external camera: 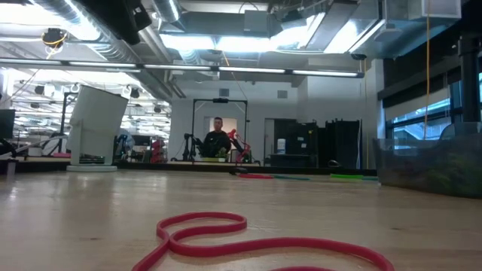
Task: Pick and place rubber bands into bin
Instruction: Put the yellow rubber band into the black bin
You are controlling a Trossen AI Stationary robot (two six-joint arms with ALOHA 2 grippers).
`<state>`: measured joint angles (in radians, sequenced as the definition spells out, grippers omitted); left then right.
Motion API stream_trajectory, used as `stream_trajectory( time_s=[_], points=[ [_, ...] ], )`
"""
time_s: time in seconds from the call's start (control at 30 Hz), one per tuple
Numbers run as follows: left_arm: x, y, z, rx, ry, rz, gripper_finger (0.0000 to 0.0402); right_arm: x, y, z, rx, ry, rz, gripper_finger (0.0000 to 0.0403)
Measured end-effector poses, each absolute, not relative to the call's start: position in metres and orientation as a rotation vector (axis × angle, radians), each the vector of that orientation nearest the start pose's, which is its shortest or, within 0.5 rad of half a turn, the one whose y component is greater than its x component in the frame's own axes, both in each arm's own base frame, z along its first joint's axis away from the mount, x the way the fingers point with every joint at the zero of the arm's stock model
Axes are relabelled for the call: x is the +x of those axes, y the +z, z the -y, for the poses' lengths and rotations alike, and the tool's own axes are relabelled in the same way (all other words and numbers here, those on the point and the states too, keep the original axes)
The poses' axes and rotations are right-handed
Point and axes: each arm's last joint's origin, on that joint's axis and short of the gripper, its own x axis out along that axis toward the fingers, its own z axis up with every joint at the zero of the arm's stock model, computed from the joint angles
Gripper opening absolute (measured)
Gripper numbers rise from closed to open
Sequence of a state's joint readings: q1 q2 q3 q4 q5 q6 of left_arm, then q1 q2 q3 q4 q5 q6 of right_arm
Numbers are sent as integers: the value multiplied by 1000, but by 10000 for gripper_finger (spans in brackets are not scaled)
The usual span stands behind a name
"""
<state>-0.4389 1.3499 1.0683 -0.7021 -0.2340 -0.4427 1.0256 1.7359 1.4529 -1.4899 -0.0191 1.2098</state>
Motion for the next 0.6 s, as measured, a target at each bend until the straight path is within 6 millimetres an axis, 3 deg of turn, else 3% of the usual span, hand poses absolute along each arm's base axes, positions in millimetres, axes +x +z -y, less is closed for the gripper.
stream_trajectory(
  time_s=[0.27, 0.6],
  points=[
    [245, 271, 107, -1, -20, -948, 4, 157, 303, -253, 136, -349, -1499, 0],
    [244, 270, 107, 15, -30, -954, 4, 163, 322, -240, 362, -563, -1132, 0]
  ],
)
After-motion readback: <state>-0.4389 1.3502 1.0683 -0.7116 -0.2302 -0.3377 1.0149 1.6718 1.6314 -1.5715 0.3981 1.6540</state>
